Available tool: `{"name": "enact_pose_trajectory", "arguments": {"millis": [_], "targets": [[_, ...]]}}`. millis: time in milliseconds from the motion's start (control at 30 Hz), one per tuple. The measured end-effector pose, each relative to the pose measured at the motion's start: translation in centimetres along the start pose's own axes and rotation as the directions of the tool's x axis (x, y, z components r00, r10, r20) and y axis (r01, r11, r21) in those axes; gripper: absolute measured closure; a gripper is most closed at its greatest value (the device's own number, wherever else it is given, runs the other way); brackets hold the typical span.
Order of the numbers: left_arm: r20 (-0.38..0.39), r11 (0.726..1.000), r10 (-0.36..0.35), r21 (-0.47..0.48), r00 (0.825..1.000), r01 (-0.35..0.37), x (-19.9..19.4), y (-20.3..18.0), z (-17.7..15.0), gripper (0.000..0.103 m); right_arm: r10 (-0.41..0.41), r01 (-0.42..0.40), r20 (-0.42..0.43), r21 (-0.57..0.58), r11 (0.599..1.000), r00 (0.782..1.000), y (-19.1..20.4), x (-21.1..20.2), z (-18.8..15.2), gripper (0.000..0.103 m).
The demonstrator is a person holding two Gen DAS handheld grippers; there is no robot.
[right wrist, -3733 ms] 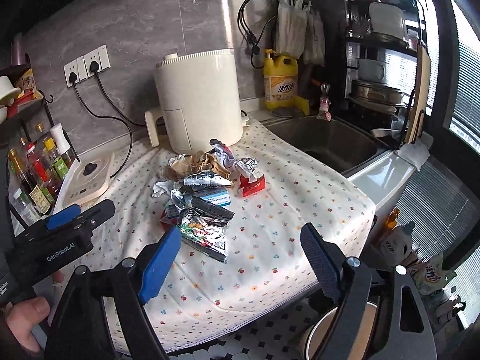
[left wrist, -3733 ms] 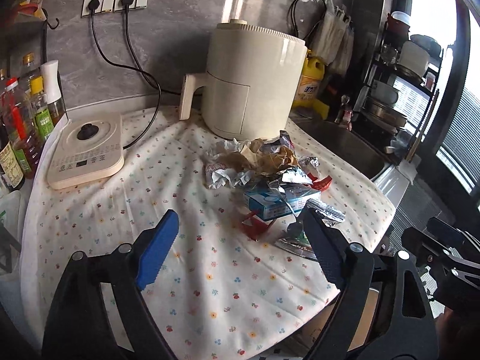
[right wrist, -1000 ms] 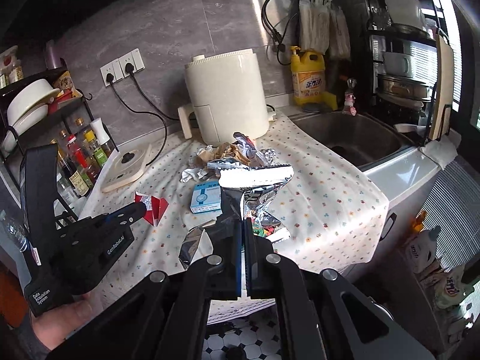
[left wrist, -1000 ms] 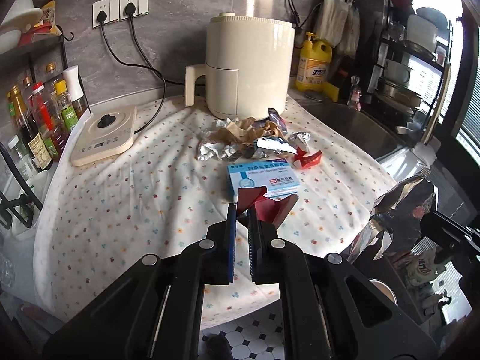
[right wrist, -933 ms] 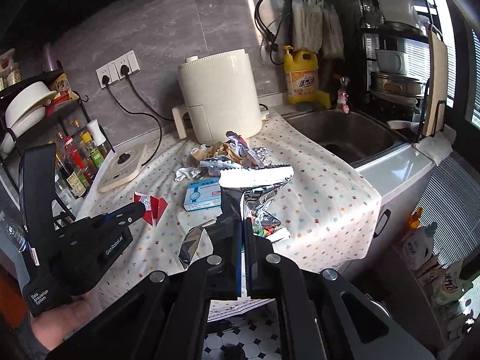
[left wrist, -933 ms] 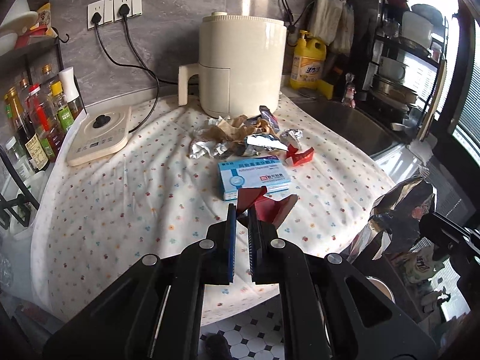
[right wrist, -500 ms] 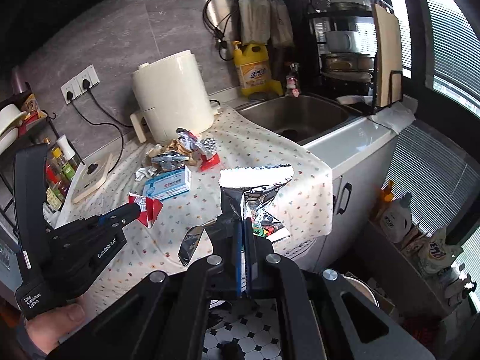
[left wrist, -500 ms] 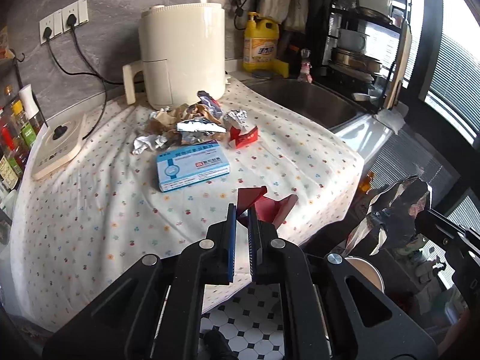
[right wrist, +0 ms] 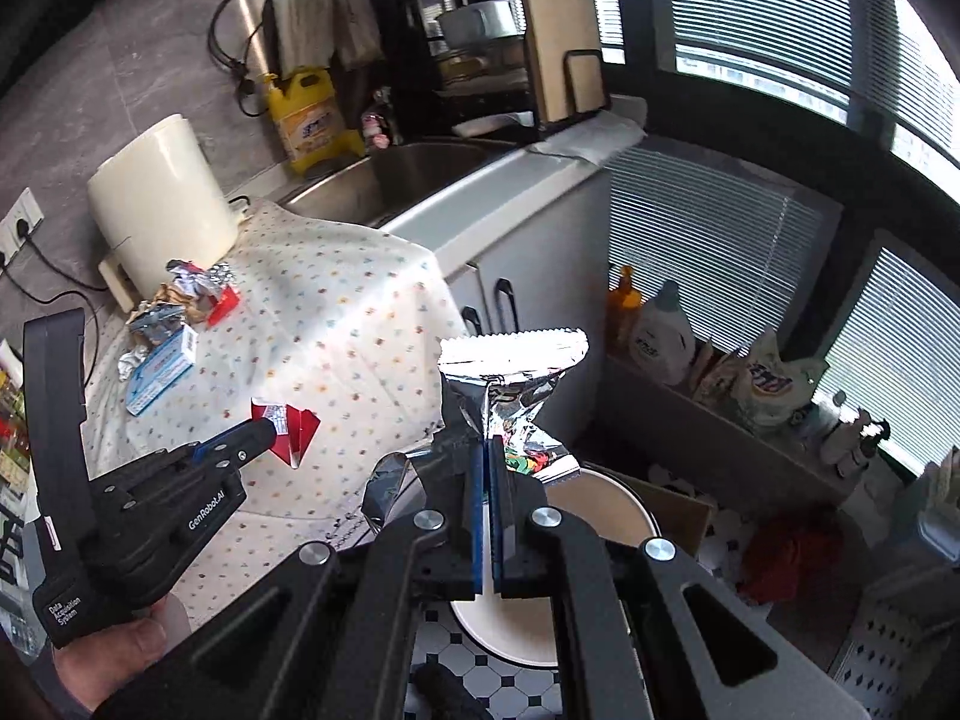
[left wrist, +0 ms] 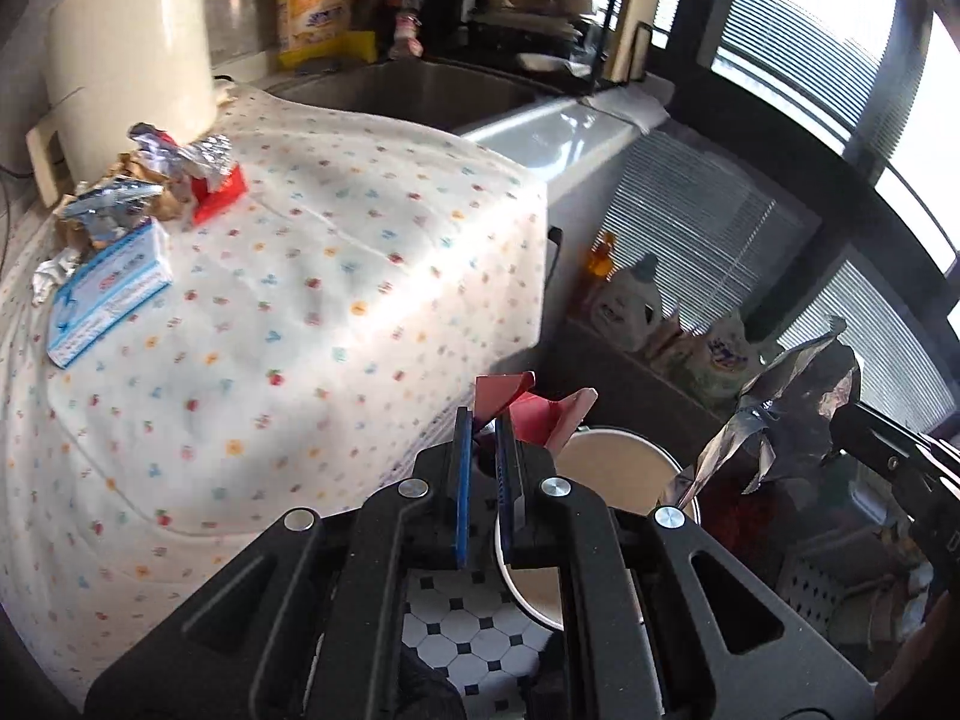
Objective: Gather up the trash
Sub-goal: 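Carry the silver wrapper over the white bin and open the right gripper, then bring the right tool back to the trash pile on the counter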
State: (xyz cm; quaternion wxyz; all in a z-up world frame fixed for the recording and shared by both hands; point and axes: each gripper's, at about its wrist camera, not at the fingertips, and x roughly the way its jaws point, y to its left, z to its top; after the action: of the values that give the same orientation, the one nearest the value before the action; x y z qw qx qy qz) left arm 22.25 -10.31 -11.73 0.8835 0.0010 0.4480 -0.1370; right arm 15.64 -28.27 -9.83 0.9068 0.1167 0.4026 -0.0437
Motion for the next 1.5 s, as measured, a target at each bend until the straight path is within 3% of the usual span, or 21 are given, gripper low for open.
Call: {"name": "enact_pose_trajectory", "arguments": {"millis": [233,533,600,700,933,1033,1067,1133,1500], "targets": [[-0.106,0.993,-0.076,0.076,0.991,0.085,3.8,-3.9,-1.6,0.095,-0.069,0.073,-0.048,0.089,0.993,0.996,-3.6,1.0,-2.0,0.101],[-0.229,0.98,-0.144,0.099,0.963,0.17,7.6,-6.5,-4.1,0.095,-0.109,0.124,-0.104,0.15,0.981,0.989,-6.2,1.8,-4.4,0.101],[-0.253,0.975,-0.173,0.092,0.952,0.201,8.2,-6.9,-4.4,0.09,-0.116,0.133,-0.113,0.158,0.978,0.987,-6.6,1.9,-4.7,0.101],[-0.26,0.974,-0.185,0.078,0.948,0.211,8.4,-7.1,-4.7,0.071,-0.118,0.138,-0.126,0.167,0.976,0.985,-7.0,1.9,-5.0,0.101],[-0.171,0.991,-0.122,0.028,0.978,0.129,6.3,-4.7,-2.9,0.052,-0.085,0.1,-0.124,0.124,0.987,0.989,-6.1,2.5,-4.2,0.1],[-0.118,0.997,-0.075,0.002,0.99,0.076,5.0,-3.5,-2.1,0.046,-0.074,0.087,-0.122,0.099,0.991,0.99,-5.3,2.6,-3.7,0.09],[-0.102,0.998,-0.061,-0.004,0.993,0.061,4.5,-3.1,-1.9,0.043,-0.069,0.08,-0.117,0.095,0.992,0.991,-5.0,2.5,-3.5,0.061],[-0.066,0.999,-0.036,-0.023,0.997,0.034,3.5,-2.2,-1.5,0.039,-0.085,0.091,-0.065,0.091,0.992,0.994,-4.6,1.6,-3.0,0.03],[0.067,0.994,0.059,-0.095,0.996,-0.053,-1.5,1.8,1.5,0.028,0.014,-0.014,0.019,-0.01,1.0,1.0,-0.6,-0.3,0.4,0.034]]}}
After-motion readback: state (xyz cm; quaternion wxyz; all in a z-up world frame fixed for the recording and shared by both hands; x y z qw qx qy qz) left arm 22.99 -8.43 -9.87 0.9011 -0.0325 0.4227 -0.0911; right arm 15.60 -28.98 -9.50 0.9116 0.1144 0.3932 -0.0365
